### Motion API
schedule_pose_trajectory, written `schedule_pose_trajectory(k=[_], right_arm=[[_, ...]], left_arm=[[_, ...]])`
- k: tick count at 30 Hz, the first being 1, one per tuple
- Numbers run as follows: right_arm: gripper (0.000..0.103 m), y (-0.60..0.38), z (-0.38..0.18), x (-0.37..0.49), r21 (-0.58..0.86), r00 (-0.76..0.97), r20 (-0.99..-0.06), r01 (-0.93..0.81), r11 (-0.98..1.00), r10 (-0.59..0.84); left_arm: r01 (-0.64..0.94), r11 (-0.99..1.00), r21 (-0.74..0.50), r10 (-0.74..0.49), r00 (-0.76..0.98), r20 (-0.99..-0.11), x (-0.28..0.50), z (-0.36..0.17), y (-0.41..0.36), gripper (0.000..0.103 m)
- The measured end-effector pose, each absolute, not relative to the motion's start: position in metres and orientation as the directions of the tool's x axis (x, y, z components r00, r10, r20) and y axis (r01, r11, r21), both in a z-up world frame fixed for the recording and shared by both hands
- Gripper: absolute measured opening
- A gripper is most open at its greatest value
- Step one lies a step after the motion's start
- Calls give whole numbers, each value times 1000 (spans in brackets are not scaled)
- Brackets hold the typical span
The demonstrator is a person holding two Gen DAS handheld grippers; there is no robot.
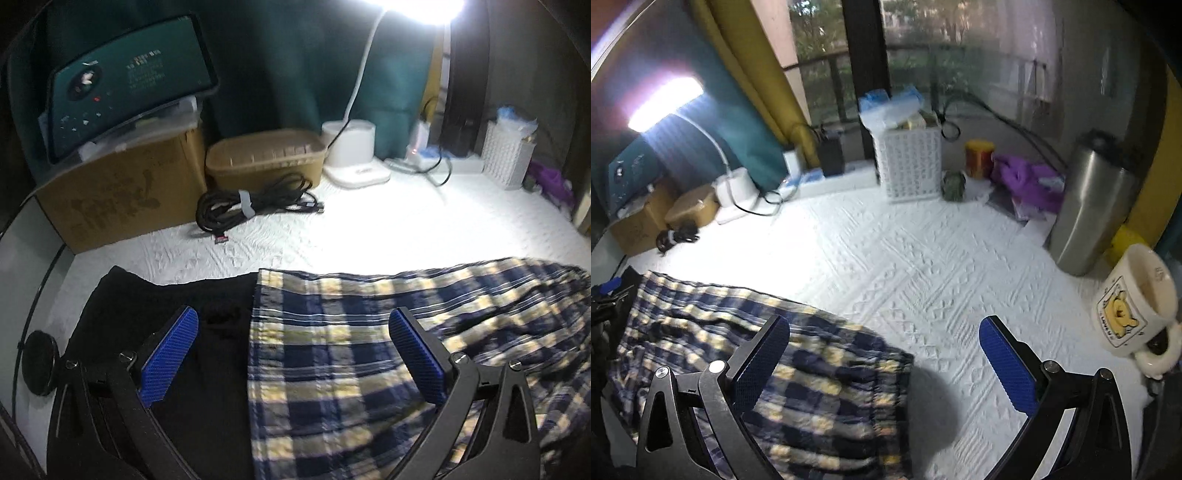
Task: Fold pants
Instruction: 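Grasp the plaid pants waistband edge with the left gripper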
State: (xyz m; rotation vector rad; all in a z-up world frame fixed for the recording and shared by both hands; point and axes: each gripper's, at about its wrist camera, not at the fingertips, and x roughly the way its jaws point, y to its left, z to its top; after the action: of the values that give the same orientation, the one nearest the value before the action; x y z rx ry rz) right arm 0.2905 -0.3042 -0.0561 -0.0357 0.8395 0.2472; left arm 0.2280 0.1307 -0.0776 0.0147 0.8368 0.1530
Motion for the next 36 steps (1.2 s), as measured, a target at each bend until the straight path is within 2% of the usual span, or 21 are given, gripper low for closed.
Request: schedule_pose_trajectory(k=[3,5,6,8,10,12,13,15,16,18,20,22,28,36], right_arm=[[95,-316,-73,304,114,607,-762,-219,969,226],[91,-324,-88,313,152,561,-790,-209,966,246],[82,-327,-97,318,174,533,-805,-204,963,258],[74,-329,-109,323,201,496,-824,-198,959,275],[71,-325,-115,321,212,476,-832,-201,956,285],[62,-314,-118,316,196,463,-838,-238,951,289],[60,-309,-118,313,184,462,-840,-253,950,285],[44,-302,-116,306,147,474,-839,-274,950,267],[31,-302,-117,305,146,473,-839,-279,949,268],[29,-303,-117,304,138,487,-832,-280,950,264],[26,-302,-117,301,123,496,-828,-294,948,261],[26,-297,-114,299,90,512,-823,-307,947,245],[26,-304,-91,294,30,594,-778,-291,956,205],[25,-336,-74,296,20,681,-714,-209,978,160]], left_arm=[[-115,991,74,129,616,-777,241,-91,138,101],[-111,992,64,118,600,-792,246,-97,141,90],[-105,993,60,111,590,-800,248,-100,142,87],[-96,994,58,103,576,-811,252,-105,142,78],[-92,994,66,107,572,-813,252,-108,140,78],[-80,994,78,110,578,-809,250,-107,136,77],[-70,995,77,103,582,-807,249,-107,135,74],[-64,993,95,114,585,-803,247,-109,133,67],[-61,992,114,128,587,-799,247,-110,131,62],[-66,987,146,157,590,-792,245,-110,130,48],[-76,986,147,164,598,-785,242,-106,132,20],[-60,992,109,123,606,-786,241,-101,135,5],[-11,993,116,96,632,-769,238,-93,117,3],[-6,997,82,63,695,-716,252,-74,96,2]])
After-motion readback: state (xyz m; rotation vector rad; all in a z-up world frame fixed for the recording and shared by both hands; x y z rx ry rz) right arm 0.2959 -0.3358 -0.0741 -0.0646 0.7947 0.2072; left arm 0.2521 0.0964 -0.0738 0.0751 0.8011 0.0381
